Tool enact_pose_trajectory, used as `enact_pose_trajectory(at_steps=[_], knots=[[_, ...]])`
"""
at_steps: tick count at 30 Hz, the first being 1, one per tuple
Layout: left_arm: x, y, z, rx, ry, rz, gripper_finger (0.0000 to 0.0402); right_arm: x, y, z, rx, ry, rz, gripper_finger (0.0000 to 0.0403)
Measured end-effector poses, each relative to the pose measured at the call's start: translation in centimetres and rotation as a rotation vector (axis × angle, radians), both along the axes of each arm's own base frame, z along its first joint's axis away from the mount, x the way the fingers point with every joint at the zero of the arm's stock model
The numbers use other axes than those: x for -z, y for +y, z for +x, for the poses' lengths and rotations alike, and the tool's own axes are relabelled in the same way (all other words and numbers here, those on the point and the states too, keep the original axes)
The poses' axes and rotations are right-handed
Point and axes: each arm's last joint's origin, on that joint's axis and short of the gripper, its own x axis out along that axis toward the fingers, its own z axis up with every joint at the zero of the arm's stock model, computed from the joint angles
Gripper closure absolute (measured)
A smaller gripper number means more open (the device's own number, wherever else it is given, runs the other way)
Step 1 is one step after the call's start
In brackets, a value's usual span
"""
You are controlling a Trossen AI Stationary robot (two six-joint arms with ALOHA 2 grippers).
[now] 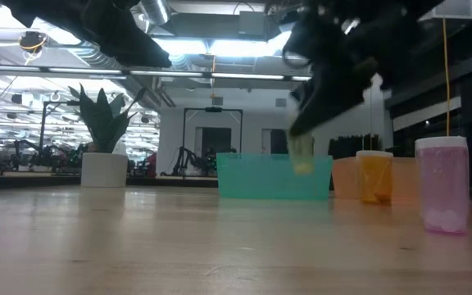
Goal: Pick and place medicine bottles into bin by pill shape (circle, oval)
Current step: Put the yellow pill bottle into the orange bin
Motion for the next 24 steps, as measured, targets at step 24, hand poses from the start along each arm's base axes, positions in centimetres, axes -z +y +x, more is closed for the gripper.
enact_pose_trajectory(at_steps=[24], knots=[[0.0,0.0,0.0,0.0,0.005,-0.001,0.0188,-2.6,-4.5,-15.2,1.08,-0.179,-0.103,0.032]])
